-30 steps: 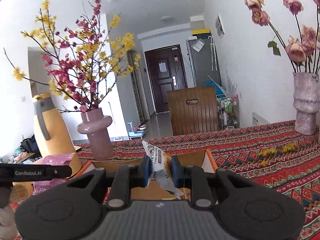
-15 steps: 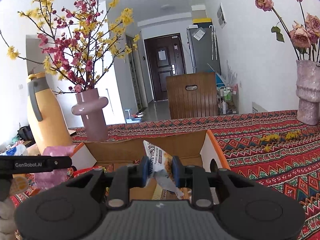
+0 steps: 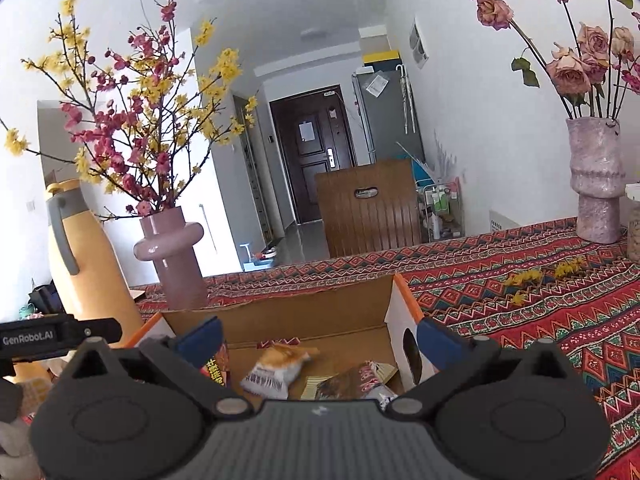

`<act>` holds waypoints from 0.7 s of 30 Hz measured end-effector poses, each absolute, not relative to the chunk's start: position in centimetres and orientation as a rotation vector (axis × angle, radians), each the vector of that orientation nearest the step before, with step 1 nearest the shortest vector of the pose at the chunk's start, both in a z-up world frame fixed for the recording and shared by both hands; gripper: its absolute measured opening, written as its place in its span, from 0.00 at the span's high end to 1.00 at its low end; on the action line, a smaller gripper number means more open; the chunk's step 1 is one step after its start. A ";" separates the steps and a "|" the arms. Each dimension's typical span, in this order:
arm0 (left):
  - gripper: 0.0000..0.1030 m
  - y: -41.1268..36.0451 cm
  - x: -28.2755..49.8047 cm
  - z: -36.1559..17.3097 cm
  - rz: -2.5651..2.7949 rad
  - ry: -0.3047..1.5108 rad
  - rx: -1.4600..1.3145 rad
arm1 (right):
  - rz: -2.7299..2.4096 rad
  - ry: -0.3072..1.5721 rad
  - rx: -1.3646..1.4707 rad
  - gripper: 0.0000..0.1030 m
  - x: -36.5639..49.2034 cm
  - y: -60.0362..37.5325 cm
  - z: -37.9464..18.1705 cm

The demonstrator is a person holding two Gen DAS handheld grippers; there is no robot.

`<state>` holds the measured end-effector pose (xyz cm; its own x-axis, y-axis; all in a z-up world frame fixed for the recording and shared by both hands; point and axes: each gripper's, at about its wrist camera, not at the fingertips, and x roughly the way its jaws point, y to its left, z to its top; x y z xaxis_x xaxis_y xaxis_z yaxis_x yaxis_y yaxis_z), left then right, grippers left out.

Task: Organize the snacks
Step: 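Place the pink packet in the box with left gripper while right drops biscuit packet in, then withdraw both grippers from the box back toward the snack pile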

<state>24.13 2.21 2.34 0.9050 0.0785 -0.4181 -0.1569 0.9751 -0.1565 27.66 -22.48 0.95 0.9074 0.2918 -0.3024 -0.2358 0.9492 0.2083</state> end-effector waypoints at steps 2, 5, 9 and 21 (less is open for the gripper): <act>0.00 2.1 24.1 2.3 0.123 0.424 -0.185 | 0.272 0.337 0.169 0.00 27.5 -22.5 0.9; 0.00 1.8 24.0 2.4 0.121 0.424 -0.172 | 0.270 0.340 0.168 0.00 27.6 -22.6 0.9; 0.00 1.3 23.7 2.7 0.119 0.410 -0.152 | 0.271 0.342 0.167 0.00 27.7 -22.6 0.9; 0.00 0.7 20.0 5.8 0.105 0.338 -0.145 | 0.264 0.273 0.158 0.00 24.6 -23.4 4.3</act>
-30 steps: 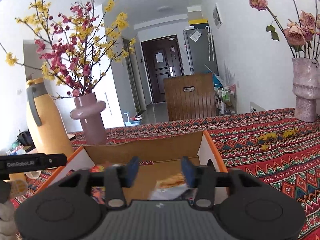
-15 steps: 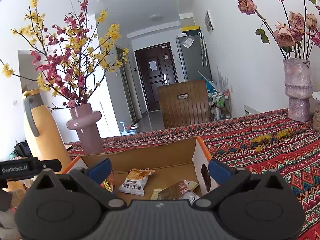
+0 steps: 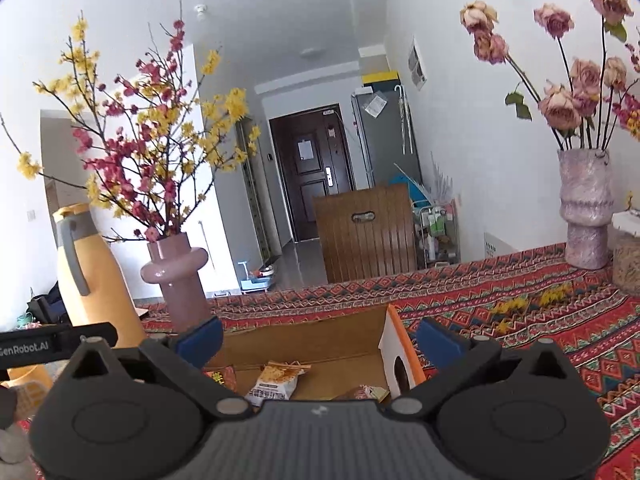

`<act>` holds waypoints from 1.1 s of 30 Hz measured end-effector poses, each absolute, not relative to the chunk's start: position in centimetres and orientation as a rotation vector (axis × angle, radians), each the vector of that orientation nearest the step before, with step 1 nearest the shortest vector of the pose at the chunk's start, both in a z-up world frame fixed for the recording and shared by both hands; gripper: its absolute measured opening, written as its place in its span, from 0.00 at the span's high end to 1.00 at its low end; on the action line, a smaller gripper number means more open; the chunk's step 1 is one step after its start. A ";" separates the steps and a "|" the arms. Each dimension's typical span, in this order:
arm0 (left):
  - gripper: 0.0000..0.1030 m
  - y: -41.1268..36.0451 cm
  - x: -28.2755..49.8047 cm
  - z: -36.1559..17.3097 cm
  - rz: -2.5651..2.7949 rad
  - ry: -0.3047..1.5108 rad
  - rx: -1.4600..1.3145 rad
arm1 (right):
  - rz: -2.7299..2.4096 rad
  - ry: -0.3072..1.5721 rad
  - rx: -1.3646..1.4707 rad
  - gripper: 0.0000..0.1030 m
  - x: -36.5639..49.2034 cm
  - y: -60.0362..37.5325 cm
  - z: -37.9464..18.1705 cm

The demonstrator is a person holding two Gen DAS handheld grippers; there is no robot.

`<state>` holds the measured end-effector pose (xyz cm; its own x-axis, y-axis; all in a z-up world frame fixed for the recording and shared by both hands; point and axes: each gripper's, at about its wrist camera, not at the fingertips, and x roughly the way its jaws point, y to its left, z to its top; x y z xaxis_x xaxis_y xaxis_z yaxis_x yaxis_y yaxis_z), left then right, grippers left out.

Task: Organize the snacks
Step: 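Withdraw both grippers from the box back toward the snack pile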

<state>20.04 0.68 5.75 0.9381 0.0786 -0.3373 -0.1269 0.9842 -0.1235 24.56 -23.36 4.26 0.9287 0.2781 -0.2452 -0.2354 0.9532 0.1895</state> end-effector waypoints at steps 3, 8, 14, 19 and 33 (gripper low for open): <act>0.00 0.6 19.1 6.2 0.095 0.334 -0.141 | 0.271 0.263 0.151 0.00 23.4 -23.3 4.8; 0.00 0.7 17.0 6.3 0.078 0.330 -0.131 | 0.279 0.265 0.149 0.00 21.4 -23.2 4.9; 0.00 1.5 14.9 5.2 0.074 0.356 -0.109 | 0.288 0.284 0.133 0.00 18.9 -23.2 4.2; 0.00 2.6 13.6 3.6 0.082 0.389 -0.096 | 0.288 0.326 0.118 0.00 17.2 -23.4 2.6; 0.00 4.6 12.5 -1.6 0.108 0.485 -0.051 | 0.223 0.464 0.137 0.00 15.8 -25.6 -2.3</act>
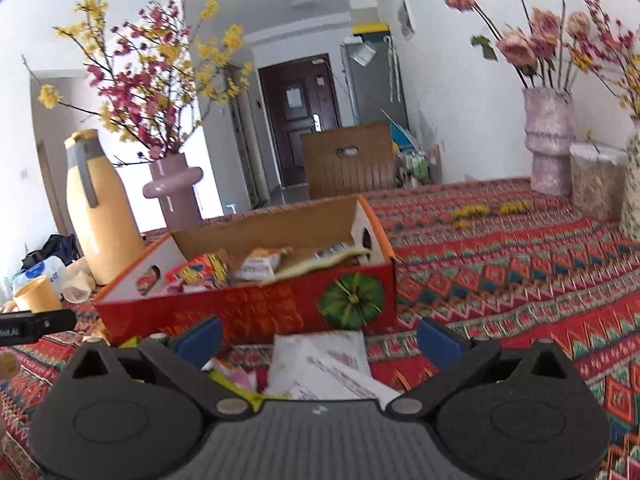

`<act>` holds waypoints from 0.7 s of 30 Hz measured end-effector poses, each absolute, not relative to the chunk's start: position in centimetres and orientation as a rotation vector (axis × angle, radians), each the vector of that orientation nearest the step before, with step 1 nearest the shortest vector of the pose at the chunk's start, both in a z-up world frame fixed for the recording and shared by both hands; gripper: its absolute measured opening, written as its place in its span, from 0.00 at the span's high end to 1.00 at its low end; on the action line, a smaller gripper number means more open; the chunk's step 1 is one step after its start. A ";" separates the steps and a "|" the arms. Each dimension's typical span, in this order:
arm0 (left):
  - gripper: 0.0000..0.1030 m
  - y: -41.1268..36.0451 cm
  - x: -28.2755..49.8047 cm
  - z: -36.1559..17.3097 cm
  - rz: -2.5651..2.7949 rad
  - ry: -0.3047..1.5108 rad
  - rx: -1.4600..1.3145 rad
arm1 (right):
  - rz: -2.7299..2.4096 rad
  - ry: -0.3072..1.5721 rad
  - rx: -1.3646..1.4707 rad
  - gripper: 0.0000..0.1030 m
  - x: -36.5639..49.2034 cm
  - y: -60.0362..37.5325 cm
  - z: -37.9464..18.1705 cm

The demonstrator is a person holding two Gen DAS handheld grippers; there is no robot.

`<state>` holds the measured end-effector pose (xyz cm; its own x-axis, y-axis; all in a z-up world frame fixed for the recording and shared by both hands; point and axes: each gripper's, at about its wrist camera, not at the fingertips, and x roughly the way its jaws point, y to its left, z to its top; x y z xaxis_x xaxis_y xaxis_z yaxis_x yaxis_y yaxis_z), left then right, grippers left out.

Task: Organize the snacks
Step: 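Withdraw both grippers from the box back toward the snack pile, then grasp the white paper packets with the right gripper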

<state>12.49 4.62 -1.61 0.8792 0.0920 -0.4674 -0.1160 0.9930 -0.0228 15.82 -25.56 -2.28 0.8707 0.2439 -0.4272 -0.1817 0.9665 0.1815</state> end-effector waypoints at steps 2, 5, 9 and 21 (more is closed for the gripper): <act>0.00 4.9 12.8 -2.4 0.112 0.495 -0.062 | 0.220 0.474 0.141 0.00 15.8 -25.6 -2.7; 0.00 5.0 12.9 -3.2 0.108 0.501 -0.063 | 0.217 0.485 0.141 0.00 16.0 -25.5 -2.9; 0.00 5.4 12.9 -3.3 0.086 0.495 -0.084 | 0.207 0.493 0.136 0.00 16.4 -25.4 -3.0; 0.00 5.5 13.2 -3.8 0.073 0.518 -0.109 | 0.197 0.510 0.085 0.00 17.5 -24.8 -2.4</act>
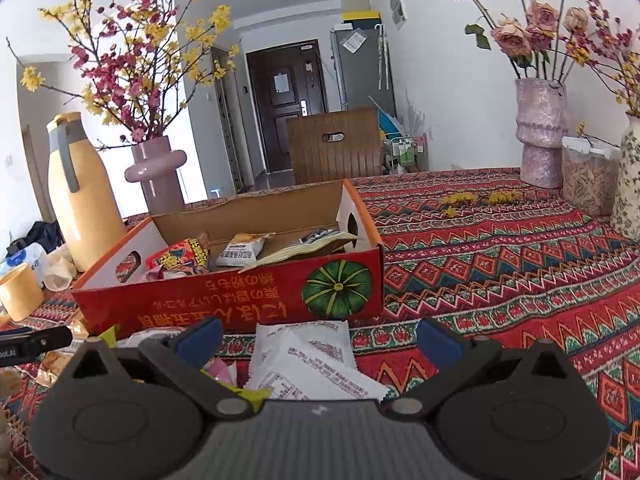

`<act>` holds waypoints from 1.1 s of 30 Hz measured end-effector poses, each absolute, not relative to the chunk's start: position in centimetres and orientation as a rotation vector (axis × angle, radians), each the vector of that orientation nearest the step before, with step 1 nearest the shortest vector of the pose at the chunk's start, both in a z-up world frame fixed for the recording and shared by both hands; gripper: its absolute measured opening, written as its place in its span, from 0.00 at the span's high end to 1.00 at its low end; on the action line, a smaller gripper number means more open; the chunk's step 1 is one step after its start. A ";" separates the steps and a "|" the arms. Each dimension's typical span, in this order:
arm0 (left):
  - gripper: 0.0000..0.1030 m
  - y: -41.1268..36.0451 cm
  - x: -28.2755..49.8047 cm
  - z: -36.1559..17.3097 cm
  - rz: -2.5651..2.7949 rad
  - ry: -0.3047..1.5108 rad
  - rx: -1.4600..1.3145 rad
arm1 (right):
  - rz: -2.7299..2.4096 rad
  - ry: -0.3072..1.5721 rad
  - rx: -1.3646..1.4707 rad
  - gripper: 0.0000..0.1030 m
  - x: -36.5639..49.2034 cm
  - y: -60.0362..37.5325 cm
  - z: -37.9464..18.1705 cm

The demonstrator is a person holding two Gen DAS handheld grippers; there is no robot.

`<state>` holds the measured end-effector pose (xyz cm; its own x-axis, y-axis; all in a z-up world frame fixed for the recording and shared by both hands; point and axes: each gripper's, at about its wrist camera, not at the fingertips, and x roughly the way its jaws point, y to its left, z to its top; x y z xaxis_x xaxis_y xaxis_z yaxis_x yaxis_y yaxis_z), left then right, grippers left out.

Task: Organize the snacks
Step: 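Grasp the white paper packets with the right gripper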

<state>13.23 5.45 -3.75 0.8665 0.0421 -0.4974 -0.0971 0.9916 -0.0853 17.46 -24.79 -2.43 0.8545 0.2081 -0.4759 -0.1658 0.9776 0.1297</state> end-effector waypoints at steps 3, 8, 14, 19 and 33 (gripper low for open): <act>0.00 5.5 13.2 -3.8 0.076 0.519 -0.113 | 0.197 0.557 0.050 0.00 18.7 -24.1 -2.7; 0.00 5.6 13.3 -3.8 0.073 0.523 -0.117 | 0.156 0.652 0.020 0.00 20.1 -23.8 -3.8; 0.00 5.7 13.3 -3.8 0.074 0.523 -0.120 | 0.132 0.745 0.037 0.00 21.1 -23.7 -6.0; 0.00 5.7 13.3 -3.8 0.074 0.523 -0.121 | 0.131 0.730 0.025 0.03 20.6 -23.8 -6.3; 0.00 5.8 13.4 -3.9 0.080 0.526 -0.124 | 0.221 0.601 0.011 0.73 18.1 -24.1 -4.9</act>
<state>13.36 5.80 -3.88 0.8619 0.0444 -0.5051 -0.1082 0.9893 -0.0976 18.11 -24.10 -4.88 0.8018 0.2094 -0.5597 -0.2033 0.9763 0.0741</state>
